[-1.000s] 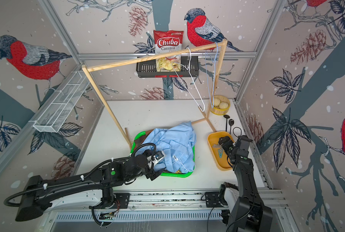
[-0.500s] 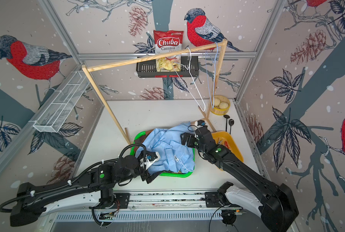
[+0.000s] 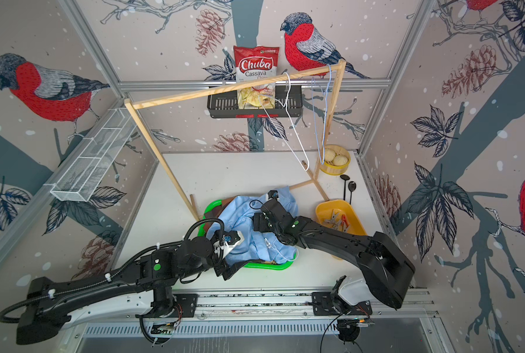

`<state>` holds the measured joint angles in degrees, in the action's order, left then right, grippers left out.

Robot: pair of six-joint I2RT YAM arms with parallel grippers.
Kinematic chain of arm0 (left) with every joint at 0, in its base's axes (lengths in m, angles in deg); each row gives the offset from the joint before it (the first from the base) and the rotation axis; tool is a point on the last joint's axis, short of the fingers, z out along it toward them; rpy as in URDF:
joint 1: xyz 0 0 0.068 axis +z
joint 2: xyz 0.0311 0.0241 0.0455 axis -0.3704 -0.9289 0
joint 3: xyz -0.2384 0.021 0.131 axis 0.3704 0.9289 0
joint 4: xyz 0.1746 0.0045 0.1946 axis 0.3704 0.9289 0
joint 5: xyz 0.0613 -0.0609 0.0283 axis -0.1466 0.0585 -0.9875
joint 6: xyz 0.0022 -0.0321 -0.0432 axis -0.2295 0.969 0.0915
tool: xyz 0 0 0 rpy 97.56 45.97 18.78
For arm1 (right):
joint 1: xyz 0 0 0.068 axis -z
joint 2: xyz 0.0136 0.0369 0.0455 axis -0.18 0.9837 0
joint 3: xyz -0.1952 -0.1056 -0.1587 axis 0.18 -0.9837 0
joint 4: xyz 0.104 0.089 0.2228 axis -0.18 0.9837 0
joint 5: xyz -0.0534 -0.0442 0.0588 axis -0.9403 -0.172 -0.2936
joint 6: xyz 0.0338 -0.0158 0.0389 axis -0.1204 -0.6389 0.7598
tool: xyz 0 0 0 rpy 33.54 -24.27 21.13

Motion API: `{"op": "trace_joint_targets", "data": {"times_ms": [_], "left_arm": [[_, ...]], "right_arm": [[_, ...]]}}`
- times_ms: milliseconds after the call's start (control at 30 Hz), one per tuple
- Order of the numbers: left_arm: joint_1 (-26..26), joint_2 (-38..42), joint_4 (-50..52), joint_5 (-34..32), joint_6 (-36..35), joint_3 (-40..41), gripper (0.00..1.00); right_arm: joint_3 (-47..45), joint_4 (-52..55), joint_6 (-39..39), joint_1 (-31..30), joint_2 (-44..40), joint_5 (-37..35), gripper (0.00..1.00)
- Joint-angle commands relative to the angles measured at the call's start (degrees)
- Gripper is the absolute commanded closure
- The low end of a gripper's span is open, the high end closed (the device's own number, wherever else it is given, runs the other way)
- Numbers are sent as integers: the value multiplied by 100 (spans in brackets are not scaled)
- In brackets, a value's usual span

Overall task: Remove the clothespins securing long-sleeve shirts to the hanger
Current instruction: Adjust the bin at the center of the board.

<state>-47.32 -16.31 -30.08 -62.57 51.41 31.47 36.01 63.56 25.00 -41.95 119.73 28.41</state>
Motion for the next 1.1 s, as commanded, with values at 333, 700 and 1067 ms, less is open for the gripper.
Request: {"op": "trace_joint_targets", "data": {"times_ms": [333, 700, 1067], "left_arm": [[55, 1052, -273, 290, 375, -192, 4], [1359, 896, 762, -2976, 3214, -528, 41], [3945, 305, 627, -1266, 4450, 130, 68]], "right_arm": [[-77, -264, 229, 603, 853, 851, 22], [-32, -292, 186, 670, 923, 1003, 22], [-44, -464, 181, 711, 1060, 1251, 22]]}}
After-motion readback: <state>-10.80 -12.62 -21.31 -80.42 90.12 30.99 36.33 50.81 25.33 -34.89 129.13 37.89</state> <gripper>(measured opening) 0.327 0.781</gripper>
